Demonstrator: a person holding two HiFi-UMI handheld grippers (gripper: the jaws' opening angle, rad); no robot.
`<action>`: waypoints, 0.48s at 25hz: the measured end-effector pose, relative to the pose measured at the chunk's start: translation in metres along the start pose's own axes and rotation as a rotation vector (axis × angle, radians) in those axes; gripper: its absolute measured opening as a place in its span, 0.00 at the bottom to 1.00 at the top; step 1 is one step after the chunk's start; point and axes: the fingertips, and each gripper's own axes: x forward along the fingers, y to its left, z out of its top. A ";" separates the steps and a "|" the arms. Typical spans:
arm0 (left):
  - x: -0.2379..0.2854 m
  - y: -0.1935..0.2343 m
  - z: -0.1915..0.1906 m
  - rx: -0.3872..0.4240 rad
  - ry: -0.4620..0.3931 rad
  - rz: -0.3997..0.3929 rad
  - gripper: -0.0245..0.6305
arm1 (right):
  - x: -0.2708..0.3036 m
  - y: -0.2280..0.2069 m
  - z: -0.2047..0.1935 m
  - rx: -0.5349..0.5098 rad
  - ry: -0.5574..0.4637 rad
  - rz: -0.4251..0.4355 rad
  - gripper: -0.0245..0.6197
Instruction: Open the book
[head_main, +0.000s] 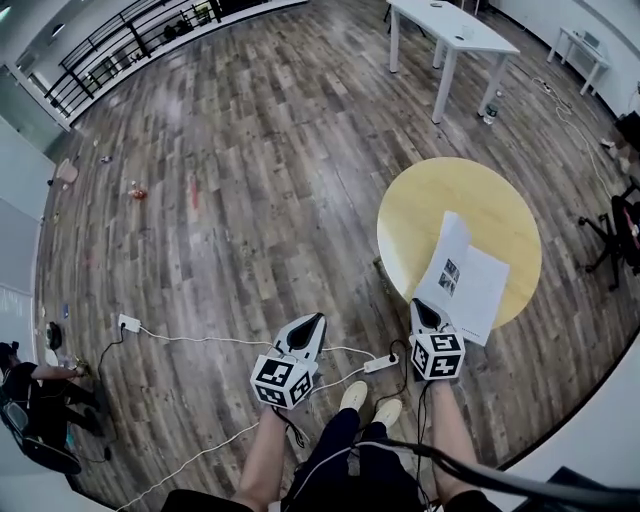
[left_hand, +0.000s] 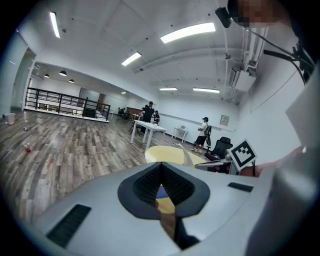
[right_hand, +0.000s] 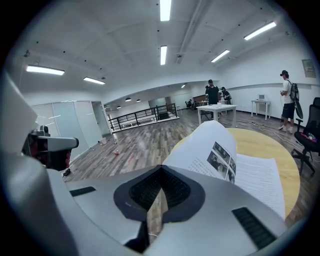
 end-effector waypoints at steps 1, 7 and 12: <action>-0.003 0.006 -0.001 -0.006 -0.001 0.010 0.04 | 0.006 0.006 -0.001 -0.005 0.007 0.009 0.04; -0.014 0.030 -0.011 -0.032 0.003 0.051 0.04 | 0.031 0.019 -0.013 -0.017 0.053 0.034 0.04; -0.014 0.050 -0.025 -0.061 0.023 0.072 0.04 | 0.049 0.024 -0.027 -0.020 0.094 0.040 0.04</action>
